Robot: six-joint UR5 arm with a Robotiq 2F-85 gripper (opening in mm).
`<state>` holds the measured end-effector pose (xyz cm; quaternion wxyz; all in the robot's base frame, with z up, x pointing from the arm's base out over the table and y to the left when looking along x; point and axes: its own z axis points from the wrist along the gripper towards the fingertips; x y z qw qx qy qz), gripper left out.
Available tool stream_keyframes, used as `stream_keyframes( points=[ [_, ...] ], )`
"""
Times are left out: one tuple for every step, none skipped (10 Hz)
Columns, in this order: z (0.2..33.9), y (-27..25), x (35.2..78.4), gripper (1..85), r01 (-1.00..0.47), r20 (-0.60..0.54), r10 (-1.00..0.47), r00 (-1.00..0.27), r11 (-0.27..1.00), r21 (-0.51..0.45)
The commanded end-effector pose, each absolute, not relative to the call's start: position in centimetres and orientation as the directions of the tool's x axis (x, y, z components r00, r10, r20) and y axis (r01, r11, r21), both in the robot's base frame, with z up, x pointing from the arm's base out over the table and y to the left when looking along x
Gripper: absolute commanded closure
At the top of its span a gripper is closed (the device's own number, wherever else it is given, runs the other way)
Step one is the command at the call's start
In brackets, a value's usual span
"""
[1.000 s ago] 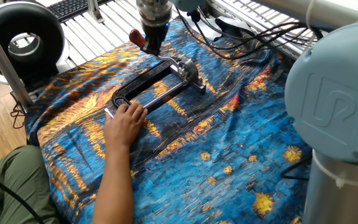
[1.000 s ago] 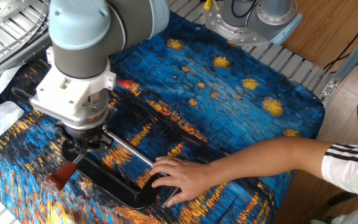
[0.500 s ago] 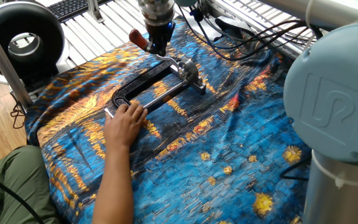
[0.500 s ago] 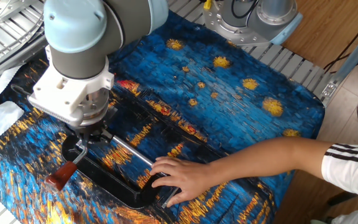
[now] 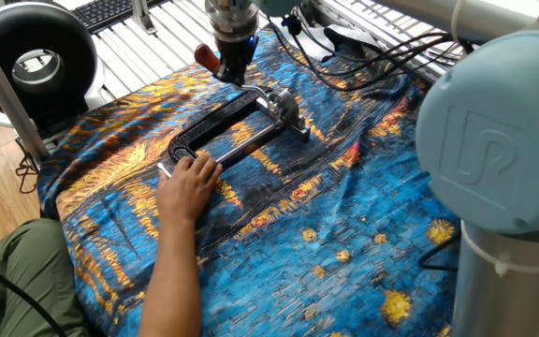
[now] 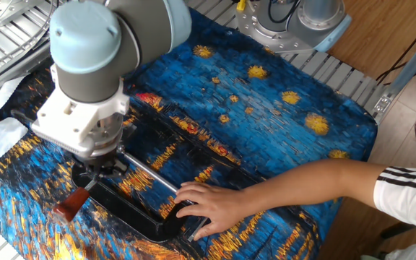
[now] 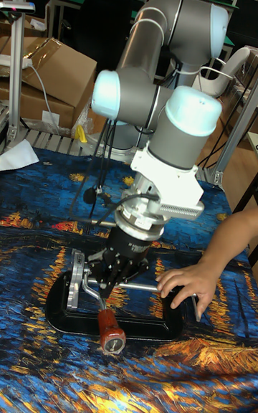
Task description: Push down the lever
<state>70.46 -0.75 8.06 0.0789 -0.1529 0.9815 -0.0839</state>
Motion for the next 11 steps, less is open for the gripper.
stream_keyframes(
  points=[
    [6.7, -0.7, 72.0, 84.7, -0.298, -0.152, -0.328, -0.932, 0.935, -0.193],
    [6.4, -0.7, 72.2, 84.7, -0.300, -0.156, -0.332, -0.930, 0.934, -0.194],
    [6.1, -0.6, 72.3, 84.7, -0.300, -0.162, -0.332, -0.929, 0.934, -0.191],
    [5.5, -0.7, 72.5, 84.7, -0.301, -0.173, -0.334, -0.927, 0.934, -0.191],
    [4.8, -0.7, 72.8, 84.7, -0.306, -0.188, -0.338, -0.922, 0.934, -0.182],
    [4.2, -1.1, 72.9, 84.7, -0.311, -0.196, -0.344, -0.918, 0.933, -0.182],
    [3.8, -1.1, 72.8, 84.7, -0.306, -0.194, -0.337, -0.921, 0.936, -0.177],
    [3.8, -1.2, 72.4, 84.7, -0.307, -0.176, -0.337, -0.925, 0.935, -0.179],
    [4.5, -2.1, 71.2, 84.7, -0.316, -0.118, -0.344, -0.932, 0.927, -0.201],
    [5.1, -2.0, 70.7, 84.7, -0.306, -0.104, -0.329, -0.939, 0.933, -0.189],
    [5.6, -2.7, 70.0, 84.7, -0.311, -0.077, -0.332, -0.940, 0.928, -0.205]
  ],
)
